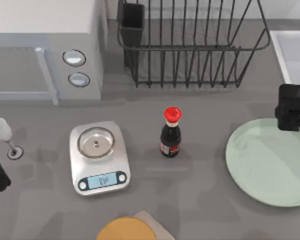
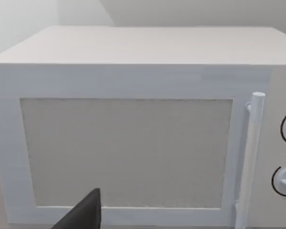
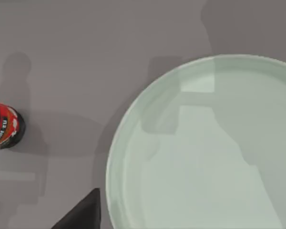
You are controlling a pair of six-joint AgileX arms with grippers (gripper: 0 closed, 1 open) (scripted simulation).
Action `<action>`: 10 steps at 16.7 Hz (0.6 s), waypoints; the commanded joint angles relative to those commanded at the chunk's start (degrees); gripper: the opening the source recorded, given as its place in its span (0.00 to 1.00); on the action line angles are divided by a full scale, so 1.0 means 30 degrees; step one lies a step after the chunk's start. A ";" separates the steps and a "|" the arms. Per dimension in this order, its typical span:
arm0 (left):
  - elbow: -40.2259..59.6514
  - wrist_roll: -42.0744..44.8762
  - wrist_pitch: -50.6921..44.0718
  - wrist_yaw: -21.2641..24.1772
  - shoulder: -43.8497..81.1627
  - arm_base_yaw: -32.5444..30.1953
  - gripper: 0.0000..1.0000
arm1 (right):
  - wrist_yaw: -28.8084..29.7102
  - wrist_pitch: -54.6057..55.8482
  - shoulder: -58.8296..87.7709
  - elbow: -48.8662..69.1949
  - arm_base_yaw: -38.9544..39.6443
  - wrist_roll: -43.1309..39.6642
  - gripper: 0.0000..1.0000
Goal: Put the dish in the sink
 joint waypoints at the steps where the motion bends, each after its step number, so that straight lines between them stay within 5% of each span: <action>1: 0.0000 0.0000 0.0000 0.0000 0.0000 0.0000 1.00 | 0.0001 -0.1063 0.1947 0.1417 0.0487 0.0501 1.00; 10: 0.0000 0.0000 0.0000 0.0000 0.0000 0.0000 1.00 | 0.0007 -0.7627 1.3866 1.0114 0.3490 0.3597 1.00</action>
